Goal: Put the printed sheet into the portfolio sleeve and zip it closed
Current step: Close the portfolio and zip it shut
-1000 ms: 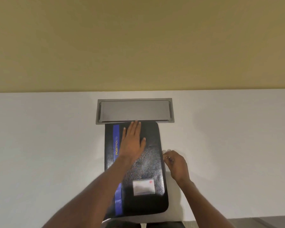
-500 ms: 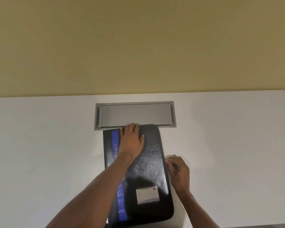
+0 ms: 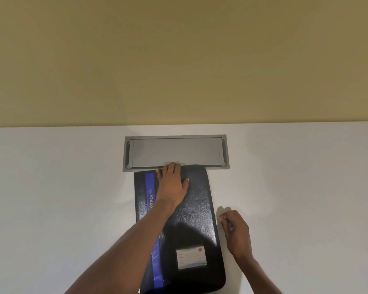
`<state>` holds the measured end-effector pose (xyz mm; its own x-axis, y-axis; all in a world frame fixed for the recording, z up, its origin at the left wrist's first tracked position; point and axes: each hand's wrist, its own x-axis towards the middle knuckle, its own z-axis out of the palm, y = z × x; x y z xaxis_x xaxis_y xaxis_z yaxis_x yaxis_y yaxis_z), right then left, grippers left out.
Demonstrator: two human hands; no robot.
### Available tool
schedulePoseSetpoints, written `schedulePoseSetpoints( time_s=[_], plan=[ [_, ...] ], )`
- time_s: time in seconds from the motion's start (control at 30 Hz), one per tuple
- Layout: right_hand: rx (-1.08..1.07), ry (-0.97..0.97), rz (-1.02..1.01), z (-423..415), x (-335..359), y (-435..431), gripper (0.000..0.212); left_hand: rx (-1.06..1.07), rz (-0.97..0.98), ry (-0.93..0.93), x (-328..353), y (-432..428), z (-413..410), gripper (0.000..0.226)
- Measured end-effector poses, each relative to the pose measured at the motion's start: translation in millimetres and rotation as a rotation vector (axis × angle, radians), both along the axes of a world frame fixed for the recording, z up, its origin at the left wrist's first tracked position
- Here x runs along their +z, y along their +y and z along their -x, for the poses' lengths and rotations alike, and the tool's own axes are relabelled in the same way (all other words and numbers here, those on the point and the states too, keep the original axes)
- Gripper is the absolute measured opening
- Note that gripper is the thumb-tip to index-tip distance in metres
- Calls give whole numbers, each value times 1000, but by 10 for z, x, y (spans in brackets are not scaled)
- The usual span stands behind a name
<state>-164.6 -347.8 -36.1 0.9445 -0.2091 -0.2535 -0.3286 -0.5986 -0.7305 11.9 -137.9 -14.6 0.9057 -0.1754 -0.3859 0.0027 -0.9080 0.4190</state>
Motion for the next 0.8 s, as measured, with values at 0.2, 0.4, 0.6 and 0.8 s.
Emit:
schedulePoseSetpoints(
  time_s=[0.2,0.4,0.6,0.8],
  plan=[
    [-65,-31,-44,-433,25,30,27,-25,-12,9,2,-2,2,61],
    [-36,-25,-30,-984,106,-97,13,-82,-17,-26,65,-83,67,58],
    [257,-25,173,-1563,262,-426,7,-128,7,-128,93,-198,173,51],
    [631,36,334,-2125,398,-449,7,-121,45,-168,115,-272,186,42]
  ],
)
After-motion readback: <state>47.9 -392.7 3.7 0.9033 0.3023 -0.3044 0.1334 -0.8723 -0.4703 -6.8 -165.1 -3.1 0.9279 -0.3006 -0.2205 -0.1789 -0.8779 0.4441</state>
